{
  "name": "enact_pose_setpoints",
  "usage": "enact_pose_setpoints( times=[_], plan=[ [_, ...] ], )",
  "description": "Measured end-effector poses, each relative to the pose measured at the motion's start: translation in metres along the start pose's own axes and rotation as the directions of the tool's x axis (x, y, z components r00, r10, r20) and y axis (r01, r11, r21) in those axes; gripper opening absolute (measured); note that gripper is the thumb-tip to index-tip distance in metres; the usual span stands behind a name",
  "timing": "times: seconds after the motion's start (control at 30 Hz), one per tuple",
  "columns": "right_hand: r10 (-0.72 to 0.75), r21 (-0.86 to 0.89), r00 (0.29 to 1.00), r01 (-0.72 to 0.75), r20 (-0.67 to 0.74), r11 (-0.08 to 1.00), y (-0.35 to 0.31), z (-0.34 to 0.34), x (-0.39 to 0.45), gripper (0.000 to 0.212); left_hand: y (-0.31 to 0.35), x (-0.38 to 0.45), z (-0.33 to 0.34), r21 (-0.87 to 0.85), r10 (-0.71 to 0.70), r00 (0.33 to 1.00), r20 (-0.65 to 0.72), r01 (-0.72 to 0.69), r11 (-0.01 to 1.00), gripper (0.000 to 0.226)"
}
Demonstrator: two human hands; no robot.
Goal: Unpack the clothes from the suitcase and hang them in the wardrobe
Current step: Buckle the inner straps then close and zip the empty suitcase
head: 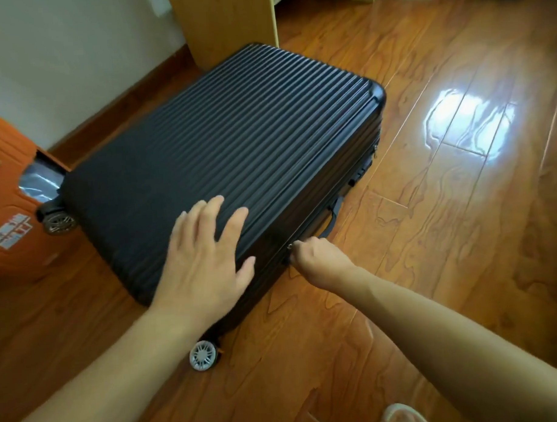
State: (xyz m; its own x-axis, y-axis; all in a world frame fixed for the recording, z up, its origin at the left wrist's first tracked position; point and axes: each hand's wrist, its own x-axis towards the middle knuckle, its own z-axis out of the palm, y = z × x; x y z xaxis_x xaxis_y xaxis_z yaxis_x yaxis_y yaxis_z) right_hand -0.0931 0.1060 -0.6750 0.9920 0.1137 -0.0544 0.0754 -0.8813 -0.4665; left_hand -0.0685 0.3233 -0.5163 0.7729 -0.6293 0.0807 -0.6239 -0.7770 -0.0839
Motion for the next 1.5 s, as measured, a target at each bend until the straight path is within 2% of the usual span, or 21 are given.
enact_pose_setpoints(
  times=[0.1,0.17,0.27,0.43,0.57,0.63,0.77,0.87,0.93,0.97,1.0,1.03,1.07,1.1,1.13,1.17,1.27,1.3,1.37,1.43,1.5],
  plan=[
    [-0.067,-0.212,0.998,0.062,-0.018,0.975,0.012,0.003,-0.004,0.018,0.012,0.056,0.018,0.093,-0.091,0.979,0.181,0.075,0.993,0.107],
    [-0.015,-0.227,0.998,-0.001,-0.068,0.974,0.037,-0.008,-0.005,0.017,0.011,0.066,0.032,0.1,-0.124,0.961,0.247,0.102,0.99,0.113],
    [0.181,-0.177,0.962,-0.218,-0.205,0.96,0.084,-0.036,0.007,0.016,0.007,0.055,0.04,0.113,-0.125,0.972,0.198,0.104,0.988,0.111],
    [0.2,-0.207,0.955,-0.247,-0.221,0.947,0.098,-0.05,0.015,0.016,0.015,0.052,0.039,0.145,-0.138,0.984,0.111,0.121,0.982,0.11],
    [0.176,-0.289,0.951,-0.249,-0.255,0.924,0.094,-0.049,0.025,0.023,0.017,0.058,0.032,0.201,-0.152,0.983,0.101,0.13,0.971,0.109],
    [0.224,-0.277,0.932,-0.304,-0.286,0.912,0.1,-0.048,0.02,0.025,0.015,0.061,0.032,0.217,-0.15,0.982,0.111,0.123,0.968,0.109],
    [0.346,-0.313,0.885,-0.439,-0.31,0.842,0.13,-0.066,0.013,0.015,0.018,0.057,0.041,0.228,-0.158,0.981,0.116,0.129,0.965,0.108],
    [0.411,-0.248,0.838,-0.51,-0.359,0.823,0.155,-0.091,0.033,0.021,0.017,0.054,0.041,0.236,-0.141,0.984,0.112,0.111,0.965,0.107],
    [0.419,-0.22,0.84,-0.506,-0.345,0.834,0.163,-0.096,0.038,0.022,0.015,0.055,0.039,0.241,-0.135,0.985,0.111,0.105,0.965,0.107],
    [0.46,-0.134,0.82,-0.527,-0.341,0.839,0.164,-0.092,0.036,0.018,0.015,0.055,0.039,0.234,-0.135,0.985,0.108,0.107,0.966,0.107],
    [0.557,0.045,0.764,-0.576,-0.326,0.816,0.163,-0.083,0.032,0.016,0.015,0.055,0.039,0.226,-0.137,0.985,0.109,0.11,0.968,0.106],
    [0.69,0.299,0.683,-0.624,-0.241,0.722,0.159,-0.071,0.028,0.024,0.016,0.055,0.04,0.222,-0.142,0.984,0.111,0.114,0.968,0.106],
    [0.785,0.538,0.617,-0.641,-0.063,0.547,0.153,-0.058,0.022,0.035,0.017,0.054,0.041,0.22,-0.148,0.983,0.109,0.122,0.968,0.106],
    [0.782,0.693,0.603,-0.631,0.156,0.348,0.142,-0.047,0.019,0.043,0.018,0.053,0.042,0.217,-0.154,0.983,0.102,0.129,0.967,0.106],
    [0.696,0.763,0.631,-0.619,0.343,0.185,0.13,-0.036,0.017,0.045,0.018,0.053,0.042,0.214,-0.159,0.983,0.094,0.136,0.967,0.106],
    [0.59,0.807,0.669,-0.588,0.452,0.048,0.118,-0.029,0.017,0.04,0.019,0.053,0.043,0.211,-0.16,0.983,0.088,0.139,0.968,0.106],
    [0.492,0.87,0.718,-0.408,0.493,-0.277,0.085,-0.02,0.023,0.036,0.019,0.052,0.045,0.19,-0.165,0.982,0.095,0.144,0.971,0.106],
    [0.493,0.866,0.713,-0.383,0.498,-0.32,0.075,-0.02,0.024,0.034,0.019,0.048,0.043,0.183,-0.172,0.98,0.1,0.152,0.971,0.106],
    [0.508,0.865,0.7,-0.396,0.501,-0.308,0.059,-0.03,0.024,0.034,0.02,0.039,0.034,0.158,-0.194,0.978,0.078,0.18,0.971,0.105],
    [0.512,0.863,0.697,-0.437,0.503,-0.253,0.034,-0.055,0.014,0.035,0.018,0.026,0.017,0.113,-0.196,0.98,-0.029,0.198,0.974,0.095],
    [0.475,0.878,0.739,-0.394,0.478,-0.272,0.002,-0.086,0.004,0.031,0.016,0.013,-0.002,0.074,-0.124,0.974,-0.192,0.141,0.987,0.073]
  ],
)
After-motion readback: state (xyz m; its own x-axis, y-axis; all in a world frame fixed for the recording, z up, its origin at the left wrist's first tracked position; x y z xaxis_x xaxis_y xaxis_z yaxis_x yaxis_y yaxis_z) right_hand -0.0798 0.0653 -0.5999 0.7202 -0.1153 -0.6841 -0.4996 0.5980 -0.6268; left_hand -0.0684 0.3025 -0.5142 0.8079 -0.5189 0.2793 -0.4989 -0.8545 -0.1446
